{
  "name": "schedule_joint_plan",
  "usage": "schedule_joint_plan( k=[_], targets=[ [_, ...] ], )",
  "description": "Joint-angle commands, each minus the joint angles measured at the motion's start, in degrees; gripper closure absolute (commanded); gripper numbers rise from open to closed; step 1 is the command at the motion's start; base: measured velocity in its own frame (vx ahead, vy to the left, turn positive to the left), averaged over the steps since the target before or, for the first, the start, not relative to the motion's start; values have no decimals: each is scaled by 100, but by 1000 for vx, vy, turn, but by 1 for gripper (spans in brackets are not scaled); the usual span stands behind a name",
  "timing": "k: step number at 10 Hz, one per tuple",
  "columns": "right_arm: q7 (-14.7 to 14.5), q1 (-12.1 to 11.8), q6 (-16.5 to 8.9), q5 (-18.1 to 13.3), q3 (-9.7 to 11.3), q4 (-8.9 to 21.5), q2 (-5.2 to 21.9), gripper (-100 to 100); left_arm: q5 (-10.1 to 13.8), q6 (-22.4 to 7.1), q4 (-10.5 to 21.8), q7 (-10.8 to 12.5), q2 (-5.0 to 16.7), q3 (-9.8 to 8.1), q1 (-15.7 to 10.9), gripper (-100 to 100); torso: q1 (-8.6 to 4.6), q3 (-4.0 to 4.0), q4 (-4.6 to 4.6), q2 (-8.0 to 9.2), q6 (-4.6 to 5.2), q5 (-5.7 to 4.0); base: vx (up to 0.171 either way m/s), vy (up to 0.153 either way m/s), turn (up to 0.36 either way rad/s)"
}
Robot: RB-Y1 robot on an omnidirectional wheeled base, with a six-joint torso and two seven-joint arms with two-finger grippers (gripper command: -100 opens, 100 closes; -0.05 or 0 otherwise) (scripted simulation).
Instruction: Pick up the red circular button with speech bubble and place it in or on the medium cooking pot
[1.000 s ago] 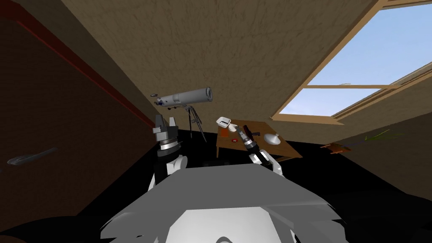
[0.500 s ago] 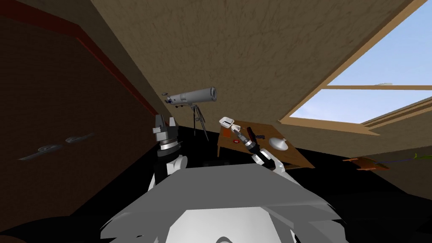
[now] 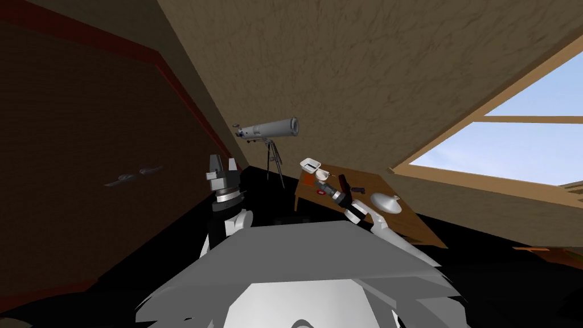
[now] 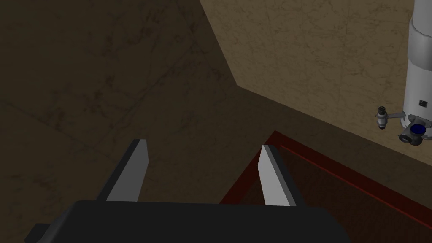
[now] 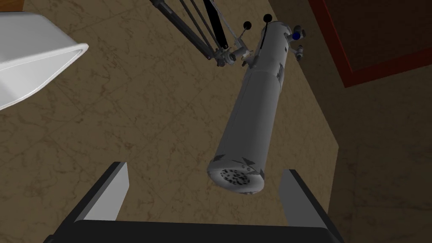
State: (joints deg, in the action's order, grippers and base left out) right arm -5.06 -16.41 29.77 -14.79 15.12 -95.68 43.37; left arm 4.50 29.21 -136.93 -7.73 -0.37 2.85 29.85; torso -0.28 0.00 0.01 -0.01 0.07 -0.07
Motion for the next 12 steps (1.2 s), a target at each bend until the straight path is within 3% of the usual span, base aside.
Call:
schedule_joint_plan(
  k=[1, 3, 7, 12],
  targets=[
    [-37, 48, 61, -122, 111, 217, 261, -100, 0, 0, 0, 0, 0, 0, 0, 0, 0, 0, 0, 0, 0, 0, -29, -55, 197],
    [-129, 224, 139, -367, 350, 597, 566, -100, 0, 0, 0, 0, 0, 0, -1, 0, -5, 0, 0, 0, -3, 0, -45, -81, 348],
    [-236, 410, 228, -628, 593, 1116, 807, -100, 0, 0, 0, 0, 0, 0, 0, 0, -1, -3, -1, -5, -3, 0, -31, -58, 180],
    [-547, 889, 478, -1309, 1190, 2193, 1168, -100, 0, 0, 0, 0, 1, -1, 0, 0, -11, -1, -1, -2, 1, -3, -44, -73, 263]
  ],
)
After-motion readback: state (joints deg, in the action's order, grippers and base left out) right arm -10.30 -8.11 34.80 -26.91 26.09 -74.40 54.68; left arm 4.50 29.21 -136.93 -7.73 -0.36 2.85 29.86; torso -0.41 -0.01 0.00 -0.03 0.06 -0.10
